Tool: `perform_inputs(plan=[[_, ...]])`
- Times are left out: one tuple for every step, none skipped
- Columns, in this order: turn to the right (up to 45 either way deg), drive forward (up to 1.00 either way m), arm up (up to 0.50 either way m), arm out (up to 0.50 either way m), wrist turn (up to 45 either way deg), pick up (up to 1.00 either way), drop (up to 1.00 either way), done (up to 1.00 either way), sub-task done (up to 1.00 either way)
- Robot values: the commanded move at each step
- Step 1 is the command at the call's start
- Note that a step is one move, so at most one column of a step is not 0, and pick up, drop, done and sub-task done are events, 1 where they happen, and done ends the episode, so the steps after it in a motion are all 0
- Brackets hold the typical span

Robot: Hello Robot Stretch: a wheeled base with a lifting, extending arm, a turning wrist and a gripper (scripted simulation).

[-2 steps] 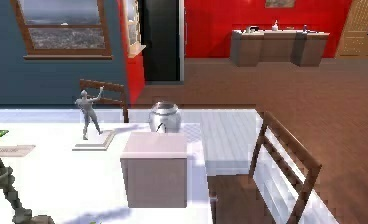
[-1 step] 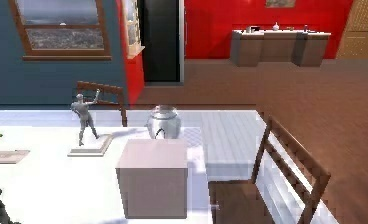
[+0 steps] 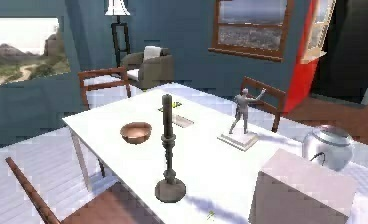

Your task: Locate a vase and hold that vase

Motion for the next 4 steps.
perform_inputs(plan=[[-45.0,0.00,0.00,0.00,0.0,0.00,0.00,0.00,0.00],[45.0,0.00,0.00,0.00,0.0,0.00,0.00,0.00,0.00],[45.0,0.00,0.00,0.00,0.0,0.00,0.00,0.00,0.00],[45.0,0.00,0.00,0.00,0.0,0.00,0.00,0.00,0.00]])
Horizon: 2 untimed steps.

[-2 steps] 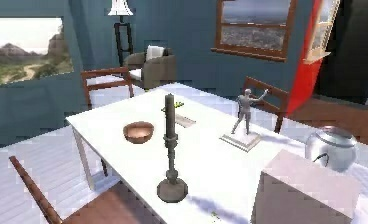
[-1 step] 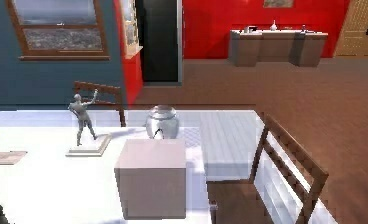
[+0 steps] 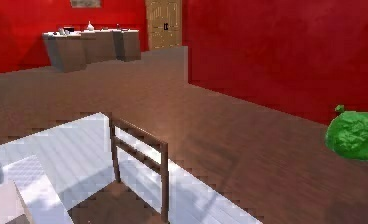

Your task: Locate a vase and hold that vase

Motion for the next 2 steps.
perform_inputs(plan=[[12.0,0.00,0.00,0.00,0.0,0.00,0.00,0.00,0.00],[0.0,0.15,0.00,0.00,0.0,0.00,0.00,0.00,0.00]])
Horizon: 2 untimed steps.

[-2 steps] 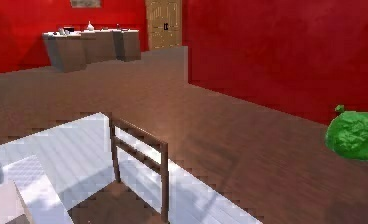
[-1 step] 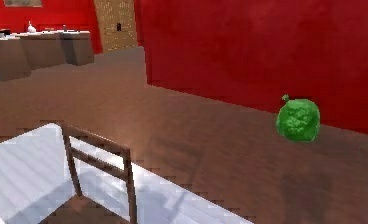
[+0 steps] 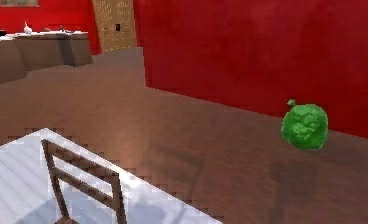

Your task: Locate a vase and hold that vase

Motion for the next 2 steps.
perform_inputs(plan=[[0.0,0.70,0.00,0.00,0.0,0.00,0.00,0.00,0.00],[-45.0,0.00,0.00,0.00,0.0,0.00,0.00,0.00,0.00]])
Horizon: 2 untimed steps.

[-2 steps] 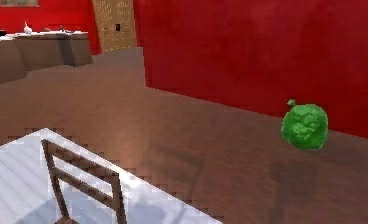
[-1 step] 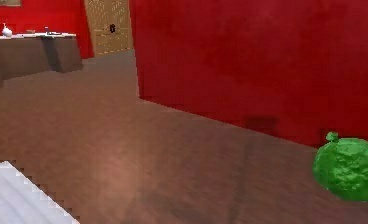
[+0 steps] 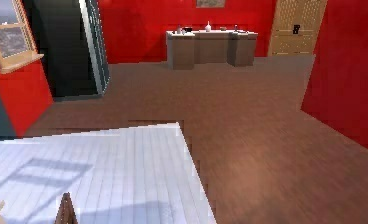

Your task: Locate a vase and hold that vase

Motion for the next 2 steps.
perform_inputs(plan=[[-9.0,0.00,0.00,0.00,0.0,0.00,0.00,0.00,0.00],[0.0,0.60,0.00,0.00,0.0,0.00,0.00,0.00,0.00]])
